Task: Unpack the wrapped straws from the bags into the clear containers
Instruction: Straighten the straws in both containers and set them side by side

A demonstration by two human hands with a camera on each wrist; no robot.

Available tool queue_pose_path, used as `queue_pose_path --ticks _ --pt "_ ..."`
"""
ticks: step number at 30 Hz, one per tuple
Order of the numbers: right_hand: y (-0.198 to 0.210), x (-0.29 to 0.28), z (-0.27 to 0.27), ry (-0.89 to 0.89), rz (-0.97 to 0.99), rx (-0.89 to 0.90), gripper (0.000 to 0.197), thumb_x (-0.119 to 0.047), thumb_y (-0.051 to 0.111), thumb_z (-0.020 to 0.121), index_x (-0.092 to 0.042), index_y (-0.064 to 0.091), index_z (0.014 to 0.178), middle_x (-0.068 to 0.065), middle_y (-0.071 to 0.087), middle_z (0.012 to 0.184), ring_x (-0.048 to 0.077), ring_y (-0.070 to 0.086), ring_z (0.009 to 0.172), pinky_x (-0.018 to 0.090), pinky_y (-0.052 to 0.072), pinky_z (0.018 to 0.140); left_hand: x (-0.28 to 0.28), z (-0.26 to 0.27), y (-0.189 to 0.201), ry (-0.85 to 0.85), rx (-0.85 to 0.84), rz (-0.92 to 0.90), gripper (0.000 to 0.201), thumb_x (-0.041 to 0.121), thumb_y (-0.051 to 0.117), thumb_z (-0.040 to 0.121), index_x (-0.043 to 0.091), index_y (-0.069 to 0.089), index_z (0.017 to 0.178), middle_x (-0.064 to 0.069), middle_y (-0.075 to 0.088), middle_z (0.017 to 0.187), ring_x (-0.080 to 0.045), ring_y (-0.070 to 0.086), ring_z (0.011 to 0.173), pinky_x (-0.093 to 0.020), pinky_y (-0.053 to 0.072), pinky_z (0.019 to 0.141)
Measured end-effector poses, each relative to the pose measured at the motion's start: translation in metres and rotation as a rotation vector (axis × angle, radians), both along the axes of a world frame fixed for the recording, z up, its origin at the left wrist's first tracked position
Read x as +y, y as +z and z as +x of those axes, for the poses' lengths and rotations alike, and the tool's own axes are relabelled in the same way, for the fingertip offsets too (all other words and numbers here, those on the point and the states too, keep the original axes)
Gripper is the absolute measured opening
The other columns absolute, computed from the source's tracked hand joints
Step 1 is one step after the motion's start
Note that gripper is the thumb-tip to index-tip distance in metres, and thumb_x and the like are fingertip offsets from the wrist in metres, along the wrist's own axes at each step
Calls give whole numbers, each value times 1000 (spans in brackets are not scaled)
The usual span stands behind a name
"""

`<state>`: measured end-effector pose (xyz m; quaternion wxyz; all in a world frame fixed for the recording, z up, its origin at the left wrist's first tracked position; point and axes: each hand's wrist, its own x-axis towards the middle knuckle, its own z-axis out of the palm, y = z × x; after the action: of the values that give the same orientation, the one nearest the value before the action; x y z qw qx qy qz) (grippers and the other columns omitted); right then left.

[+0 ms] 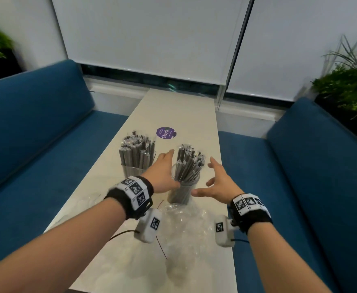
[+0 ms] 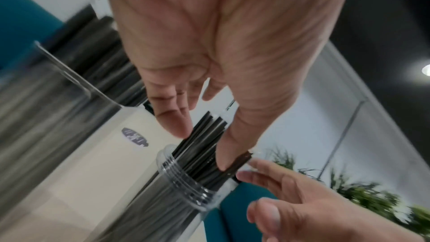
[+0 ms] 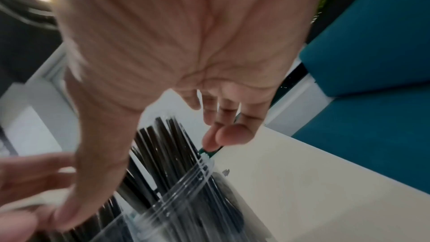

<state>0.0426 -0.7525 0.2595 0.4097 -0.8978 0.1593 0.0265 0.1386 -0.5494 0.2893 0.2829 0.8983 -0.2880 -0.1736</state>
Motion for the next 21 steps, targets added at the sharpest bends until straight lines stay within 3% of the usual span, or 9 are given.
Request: queue_pose_path --ticks 2,4,7,8,10,12,15,18,21 --pt "4 1 25 60 -9 12 142 -40 98 64 -25 0 165 -2 30 166 26 59 129 42 50 107 -17 18 -1 28 34 41 128 20 88 75 15 -4 164 -14 23 166 -34 49 139 -42 46 110" --pt "8 2 43 110 0 -30 123 -29 95 70 -25 15 163 -5 46 154 20 57 130 44 43 117 -29 31 -4 38 61 62 139 19 93 70 16 -11 163 -16 27 166 -35 42 145 -44 41 114" --pt "15 0 57 184 -85 -86 62 -15 79 85 -23 57 143 4 71 128 18 67 97 41 56 92 -37 46 -11 22 110 64 135 13 89 72 23 -11 163 -16 45 156 -35 58 129 -45 52 103" --pt "19 -2 59 206 -110 -88 45 -12 74 89 -21 65 132 4 74 115 14 66 84 36 55 82 -38 50 -13 11 117 40 126 11 87 73 23 0 164 -16 52 150 -34 61 125 -43 54 100" --pt "28 -5 59 210 -102 -98 32 -6 68 90 -18 72 119 1 73 96 9 61 71 30 50 73 -39 54 -15 -18 96 -26 90 11 85 75 20 41 153 -11 66 132 -32 64 121 -34 52 93" --pt "31 -9 57 154 5 -157 43 -2 71 86 -22 69 124 -2 72 102 12 66 74 33 54 74 -38 53 -13 -29 74 -88 52 18 82 81 19 65 131 -8 73 116 -30 68 112 -29 48 87" --pt "25 -17 47 32 262 -265 78 -3 81 81 -32 48 145 -2 58 141 20 67 93 40 59 90 -37 51 -8 -4 127 -143 32 31 72 93 17 68 121 -8 75 103 -24 69 88 -28 52 71" --pt "14 -18 40 12 155 -175 121 -25 96 71 -36 16 161 -6 36 155 23 58 116 34 53 90 -36 52 -7 22 167 -95 33 32 69 94 13 67 122 -12 74 102 -30 69 88 -37 56 75" --pt "3 -10 45 106 15 -7 149 -35 102 59 -33 -3 165 -2 17 168 31 47 140 44 49 108 -35 48 -9 20 172 -57 59 16 75 83 15 50 137 -9 71 114 -30 67 105 -43 56 92"
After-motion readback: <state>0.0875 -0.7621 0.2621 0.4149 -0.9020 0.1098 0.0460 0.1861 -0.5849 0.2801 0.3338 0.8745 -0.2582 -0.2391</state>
